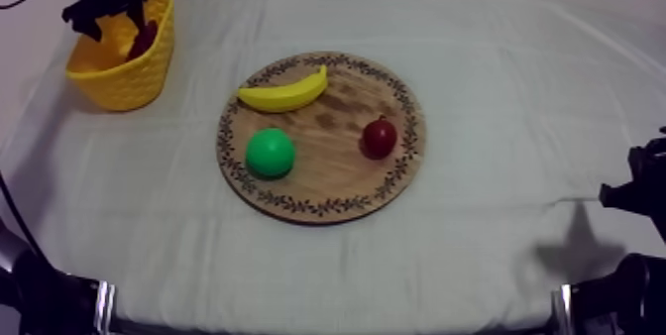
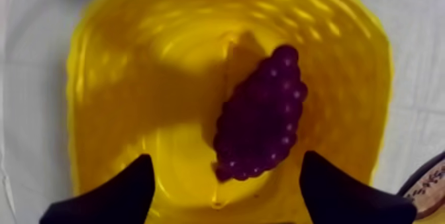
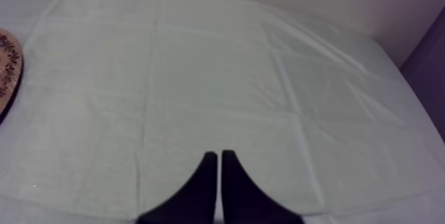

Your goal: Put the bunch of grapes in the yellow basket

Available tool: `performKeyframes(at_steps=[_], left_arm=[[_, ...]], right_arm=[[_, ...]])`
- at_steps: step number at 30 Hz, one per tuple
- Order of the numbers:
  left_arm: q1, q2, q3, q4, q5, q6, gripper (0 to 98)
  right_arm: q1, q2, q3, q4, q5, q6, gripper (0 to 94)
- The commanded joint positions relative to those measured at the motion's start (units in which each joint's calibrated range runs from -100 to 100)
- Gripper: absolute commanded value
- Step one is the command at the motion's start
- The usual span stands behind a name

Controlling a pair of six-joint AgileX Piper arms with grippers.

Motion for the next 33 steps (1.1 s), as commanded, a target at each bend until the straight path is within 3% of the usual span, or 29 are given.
performKeyframes(at_steps=[1,10,17,23,29,33], left_arm=[[-0.04,-2.03,0.81,-0.04,-0.38,0.48,72.3],[0.7,-16.86,10.41,0.48,-4.86,0.11,43.5],[1.17,-31.83,26.11,2.45,-13.26,-1.43,22.3],[1.15,-46.27,42.32,2.83,-19.84,-1.5,6.3],[0.78,-62.05,60.61,2.85,-27.16,-3.5,0.8],[0.82,-72.48,70.95,2.81,-30.72,-6.5,0.2]], right_arm=[[-0.01,0.01,-0.05,-0.01,-0.02,0.01,0.3],[-0.01,0.01,-0.05,-0.01,-0.02,0.01,0.3],[-0.01,0.01,-0.05,-0.01,-0.02,0.01,0.3],[-0.01,0.01,-0.05,-0.01,-0.02,0.01,0.3],[-0.01,0.01,-0.05,-0.01,-0.02,0.01,0.3],[-0.01,0.01,-0.05,-0.01,-0.02,0.01,0.3]])
